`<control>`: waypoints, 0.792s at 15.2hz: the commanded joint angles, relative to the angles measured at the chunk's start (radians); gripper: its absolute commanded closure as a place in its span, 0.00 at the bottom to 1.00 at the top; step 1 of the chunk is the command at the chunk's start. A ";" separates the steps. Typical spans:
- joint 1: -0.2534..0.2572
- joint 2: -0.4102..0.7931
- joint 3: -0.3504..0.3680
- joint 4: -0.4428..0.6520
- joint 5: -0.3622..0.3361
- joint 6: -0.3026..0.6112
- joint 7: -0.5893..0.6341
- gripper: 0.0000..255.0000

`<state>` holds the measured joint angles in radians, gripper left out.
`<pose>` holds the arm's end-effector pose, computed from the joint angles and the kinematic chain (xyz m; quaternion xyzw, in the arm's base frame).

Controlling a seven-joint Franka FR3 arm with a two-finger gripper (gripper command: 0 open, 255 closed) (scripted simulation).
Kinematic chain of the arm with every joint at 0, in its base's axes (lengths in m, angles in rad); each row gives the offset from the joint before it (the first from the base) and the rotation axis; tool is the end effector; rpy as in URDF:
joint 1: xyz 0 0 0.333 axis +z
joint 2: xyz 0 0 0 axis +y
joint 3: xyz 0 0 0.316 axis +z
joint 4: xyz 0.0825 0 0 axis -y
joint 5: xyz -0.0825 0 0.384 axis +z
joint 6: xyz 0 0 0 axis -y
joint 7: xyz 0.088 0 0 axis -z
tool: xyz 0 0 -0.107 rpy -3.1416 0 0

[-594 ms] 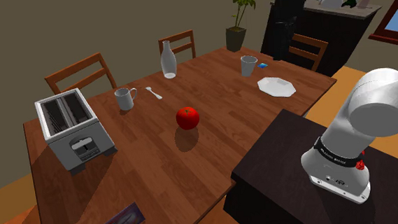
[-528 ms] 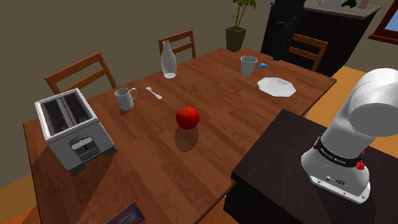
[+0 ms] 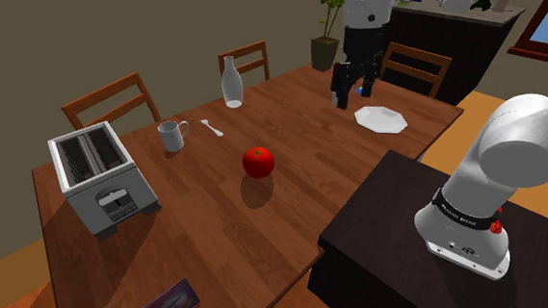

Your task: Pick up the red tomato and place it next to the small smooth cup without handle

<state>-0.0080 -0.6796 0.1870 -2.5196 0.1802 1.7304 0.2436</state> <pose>0.3272 0.0806 0.4876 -0.9950 0.0755 0.0621 0.0180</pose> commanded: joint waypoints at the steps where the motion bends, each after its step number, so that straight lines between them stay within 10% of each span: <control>1: -0.009 0.037 0.054 -0.020 0.026 0.079 0.103 0.00; 12: -0.136 0.431 0.329 0.084 -0.042 0.453 0.692 0.00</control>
<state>-0.1266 -0.2912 0.4950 -2.4564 0.1616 2.1555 0.8708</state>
